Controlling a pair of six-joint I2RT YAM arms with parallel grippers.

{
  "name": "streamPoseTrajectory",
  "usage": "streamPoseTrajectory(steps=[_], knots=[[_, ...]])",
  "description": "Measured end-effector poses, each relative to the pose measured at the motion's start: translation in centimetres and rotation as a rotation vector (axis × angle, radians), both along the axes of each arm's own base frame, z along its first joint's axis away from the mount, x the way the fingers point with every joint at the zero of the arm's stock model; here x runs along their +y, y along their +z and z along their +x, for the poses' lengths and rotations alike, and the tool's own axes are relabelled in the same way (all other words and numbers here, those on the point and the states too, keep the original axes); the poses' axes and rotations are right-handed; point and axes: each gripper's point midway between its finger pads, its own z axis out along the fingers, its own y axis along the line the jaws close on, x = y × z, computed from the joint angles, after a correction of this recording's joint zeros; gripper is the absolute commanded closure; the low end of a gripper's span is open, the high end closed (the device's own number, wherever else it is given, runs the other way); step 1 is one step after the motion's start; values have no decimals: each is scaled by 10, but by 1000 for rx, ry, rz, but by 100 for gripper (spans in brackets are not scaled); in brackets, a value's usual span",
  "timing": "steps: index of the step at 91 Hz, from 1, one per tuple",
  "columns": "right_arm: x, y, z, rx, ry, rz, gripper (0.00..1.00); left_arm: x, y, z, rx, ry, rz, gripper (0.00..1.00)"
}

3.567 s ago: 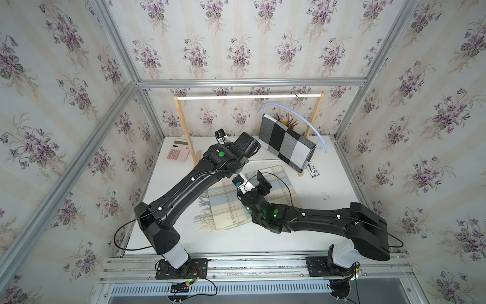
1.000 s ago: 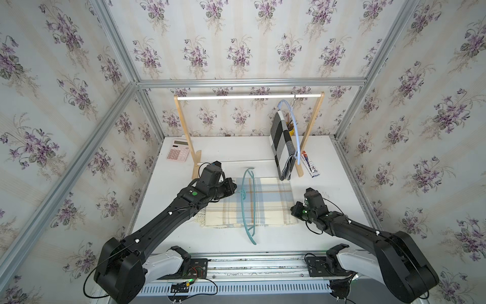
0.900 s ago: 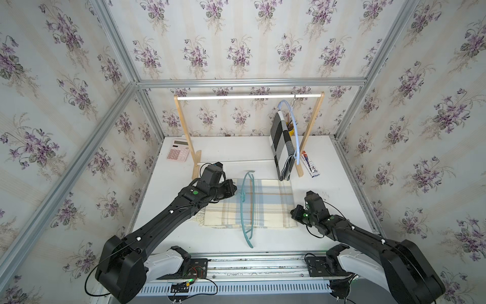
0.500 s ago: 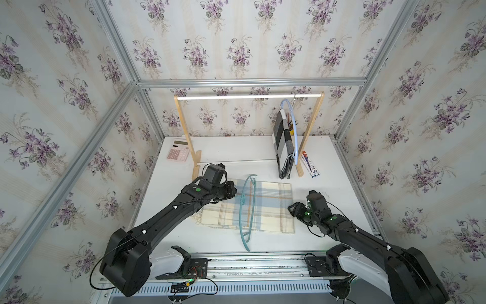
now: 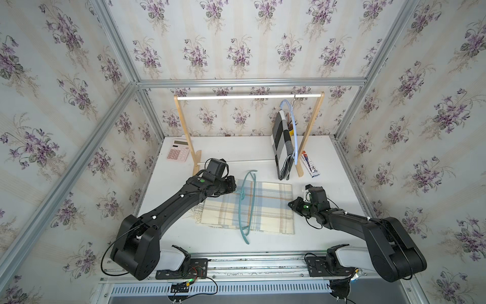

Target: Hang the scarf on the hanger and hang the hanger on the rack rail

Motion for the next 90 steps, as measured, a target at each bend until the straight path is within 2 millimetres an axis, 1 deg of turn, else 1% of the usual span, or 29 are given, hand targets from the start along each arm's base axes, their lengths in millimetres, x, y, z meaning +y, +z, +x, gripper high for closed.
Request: streamPoseTrajectory(steps=[5, 14, 21, 29, 37, 43, 54, 59, 63, 68, 80, 85, 90], knots=[[3, 8, -3, -22, 16, 11, 100, -1, -4, 1, 5, -6, 7, 100], [23, 38, -6, -113, 93, 69, 100, 1, -13, -1, 21, -4, 21, 100], [48, 64, -11, -175, 179, 124, 100, 2, -14, -2, 20, -5, 21, 100], [80, 87, -22, -215, 276, 180, 100, 3, -16, -3, 24, -5, 24, 100], [115, 104, -37, -227, 373, 236, 100, 4, -13, -5, 14, -2, 22, 100], [137, 111, -45, -227, 424, 271, 100, 5, -8, -7, 0, -4, 13, 100], [170, 112, -46, -210, 450, 311, 100, 8, -7, -12, -6, -3, 9, 100], [184, 107, -44, -193, 442, 328, 100, 9, -6, -14, -9, 0, 5, 100], [190, 100, -41, -177, 419, 334, 100, 10, -5, -16, -13, 1, 3, 100], [195, 91, -37, -152, 382, 345, 100, 11, -4, -18, -12, 10, -4, 100], [197, 70, -17, -117, 235, 369, 100, 14, 0, -22, -19, 23, -17, 100], [199, 66, -12, -108, 193, 386, 100, 14, 2, -23, -18, 35, -27, 100], [202, 66, -6, -109, 156, 407, 100, 15, 4, -24, -23, 38, -33, 100]])
